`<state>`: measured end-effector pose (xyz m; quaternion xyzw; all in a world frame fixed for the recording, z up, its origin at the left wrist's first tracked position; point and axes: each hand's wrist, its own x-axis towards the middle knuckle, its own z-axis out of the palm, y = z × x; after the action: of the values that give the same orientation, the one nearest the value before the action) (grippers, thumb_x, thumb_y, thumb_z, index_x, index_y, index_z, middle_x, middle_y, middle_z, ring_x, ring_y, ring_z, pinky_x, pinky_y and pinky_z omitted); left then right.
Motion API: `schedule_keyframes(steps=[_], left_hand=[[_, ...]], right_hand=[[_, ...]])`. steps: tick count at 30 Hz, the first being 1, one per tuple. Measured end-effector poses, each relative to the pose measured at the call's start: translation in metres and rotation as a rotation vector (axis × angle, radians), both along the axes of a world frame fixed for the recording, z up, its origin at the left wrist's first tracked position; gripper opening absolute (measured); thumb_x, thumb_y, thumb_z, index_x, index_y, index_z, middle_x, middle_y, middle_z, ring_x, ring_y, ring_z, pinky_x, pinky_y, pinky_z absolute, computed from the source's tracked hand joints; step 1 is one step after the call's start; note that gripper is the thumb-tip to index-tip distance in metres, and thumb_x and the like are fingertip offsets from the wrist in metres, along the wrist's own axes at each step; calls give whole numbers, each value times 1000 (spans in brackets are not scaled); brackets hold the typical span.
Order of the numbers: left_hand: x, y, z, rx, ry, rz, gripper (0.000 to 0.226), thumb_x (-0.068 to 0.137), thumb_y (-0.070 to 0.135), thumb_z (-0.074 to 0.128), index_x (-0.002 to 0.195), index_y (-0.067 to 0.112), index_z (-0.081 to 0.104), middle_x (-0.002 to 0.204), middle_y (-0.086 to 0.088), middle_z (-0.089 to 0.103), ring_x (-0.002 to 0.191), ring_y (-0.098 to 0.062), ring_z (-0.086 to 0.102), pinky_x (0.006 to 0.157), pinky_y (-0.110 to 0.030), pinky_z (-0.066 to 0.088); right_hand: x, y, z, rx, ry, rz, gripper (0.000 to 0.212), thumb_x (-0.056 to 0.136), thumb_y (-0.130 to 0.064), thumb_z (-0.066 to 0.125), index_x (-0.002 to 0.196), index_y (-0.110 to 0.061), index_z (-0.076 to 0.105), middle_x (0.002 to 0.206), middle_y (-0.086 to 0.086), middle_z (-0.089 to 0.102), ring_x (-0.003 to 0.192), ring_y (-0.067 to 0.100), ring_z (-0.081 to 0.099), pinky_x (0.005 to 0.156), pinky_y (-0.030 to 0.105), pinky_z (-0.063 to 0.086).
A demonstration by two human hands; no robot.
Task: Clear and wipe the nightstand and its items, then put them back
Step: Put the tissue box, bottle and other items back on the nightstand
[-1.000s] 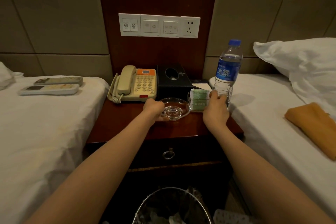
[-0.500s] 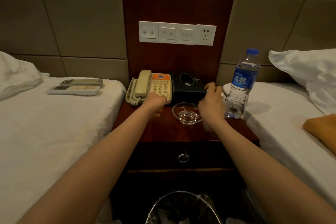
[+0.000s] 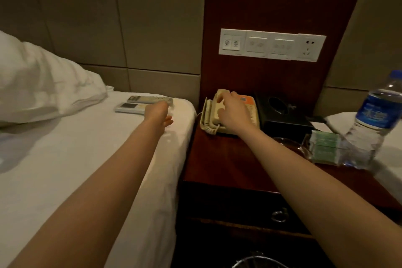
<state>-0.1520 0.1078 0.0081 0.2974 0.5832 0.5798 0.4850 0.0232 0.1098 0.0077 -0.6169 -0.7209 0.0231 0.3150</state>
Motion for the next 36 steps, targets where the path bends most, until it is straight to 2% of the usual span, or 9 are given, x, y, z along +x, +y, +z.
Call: schedule_keyframes(steps=[2,8,11,15,20,23,26,30,36], left_hand=[[-16,3,-4,1,-56,51,40,95,10,38,135,7,41,119,-13,52,79,-20,56,68,-27,49],[-49,19,-10,24,-256,156,39,95,4,35,133,5,44,118,-9,54,94,-21,58,56,-21,42],[-62,30,-15,43,-400,199,46,89,-4,32,134,2,43,130,-18,53,108,-29,58,56,-23,48],[-65,35,-16,55,-453,182,43,88,-4,35,130,-1,44,114,-17,54,105,-28,58,66,-24,48],[-64,40,-20,57,-310,141,48,87,0,37,134,-2,42,121,-11,55,78,-20,46,44,-17,28],[-63,39,-19,46,-266,138,45,88,2,39,133,-2,43,123,-13,55,70,-17,48,41,-17,28],[-62,35,-19,36,-203,124,40,90,5,41,129,0,46,125,-17,56,89,-23,54,51,-20,39],[-56,31,-18,11,-117,103,40,90,21,46,125,3,50,121,-16,60,103,-29,59,90,-36,50],[-47,32,-16,-68,172,75,48,95,33,47,133,4,41,130,-15,53,114,-31,56,80,-35,51]], right_hand=[[-25,20,0,-16,15,55,28,87,-5,49,114,-11,51,119,12,50,102,31,54,76,35,43],[-96,76,0,-134,9,170,32,91,-11,48,123,-10,48,127,11,50,115,28,50,88,32,41],[-124,102,-3,-164,22,209,34,92,-9,45,125,-13,48,131,9,49,118,26,49,93,34,41],[-149,125,-13,-259,-38,256,44,96,-22,43,139,-13,39,144,10,40,129,26,42,102,33,35],[-167,137,-20,-340,-102,205,51,96,-42,42,136,-10,42,141,14,44,129,32,39,106,37,29],[-166,134,-14,-371,-150,194,47,94,-47,44,116,-7,57,124,15,56,105,28,52,90,34,34],[-155,128,-12,-481,-31,192,46,91,-48,51,105,-5,58,101,10,52,75,18,49,65,26,38],[-146,112,-14,-499,26,163,58,90,-52,50,122,-4,53,108,9,55,90,21,49,76,30,39],[-143,91,-10,-475,68,132,64,88,-54,51,126,-2,51,124,13,56,90,21,48,76,29,41]])
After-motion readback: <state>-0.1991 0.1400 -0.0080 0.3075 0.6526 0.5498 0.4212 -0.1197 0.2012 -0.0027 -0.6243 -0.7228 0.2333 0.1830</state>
